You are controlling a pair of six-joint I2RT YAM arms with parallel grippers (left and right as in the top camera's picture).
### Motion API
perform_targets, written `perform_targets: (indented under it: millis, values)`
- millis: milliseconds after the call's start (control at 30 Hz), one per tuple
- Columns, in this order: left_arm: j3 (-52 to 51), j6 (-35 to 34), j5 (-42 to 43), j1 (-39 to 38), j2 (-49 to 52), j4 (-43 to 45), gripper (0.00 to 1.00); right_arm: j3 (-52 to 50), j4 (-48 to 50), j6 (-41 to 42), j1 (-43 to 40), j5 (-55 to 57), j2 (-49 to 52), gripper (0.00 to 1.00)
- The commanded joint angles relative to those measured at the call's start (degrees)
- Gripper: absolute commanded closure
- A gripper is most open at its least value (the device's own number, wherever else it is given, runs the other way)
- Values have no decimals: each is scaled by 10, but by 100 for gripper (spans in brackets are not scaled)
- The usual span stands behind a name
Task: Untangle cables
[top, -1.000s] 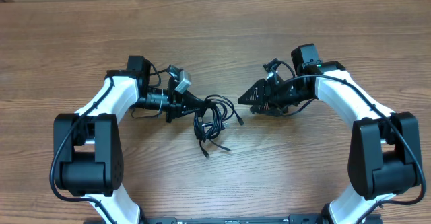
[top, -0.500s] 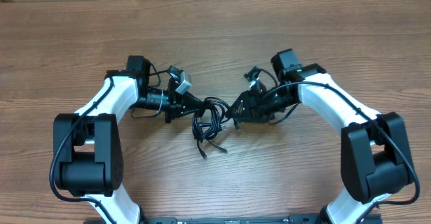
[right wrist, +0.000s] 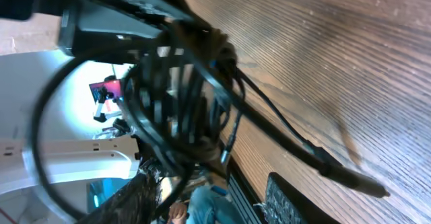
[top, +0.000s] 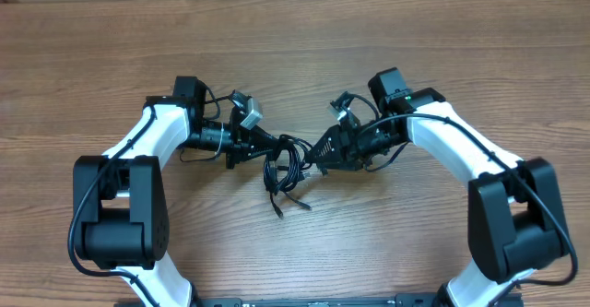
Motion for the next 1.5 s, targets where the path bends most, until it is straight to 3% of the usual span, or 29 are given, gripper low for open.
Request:
perform_targets:
  millis: [0,167,333,567,733,1100,1367,1467]
  values:
    - [-2,59,41,2,-17,-4,96,2,6,-5,1,-7,-41,49]
    - [-2,58,42,2,-17,-4,96,2,6,-2,0,19,-45,49]
    - [-2,58,42,2,-17,-4,96,2,9,16,-1,127,-45,47]
    - [-2,54,39,2,-17,-4,96,2,37,23,-22,143,-87,45]
    - [-2,54,40,2,-17,-2,96,2,36,67,-31,260,-142,43]
    - [-2,52,42,2,-17,-2,96,2,39,24,67,332,-162,44]
    - [-2,51,47,2,-17,-2,96,1,42,85,111,491,-162,47]
    - [-2,46,47,2,-17,-2,96,1,48,90,113,486,-162,47]
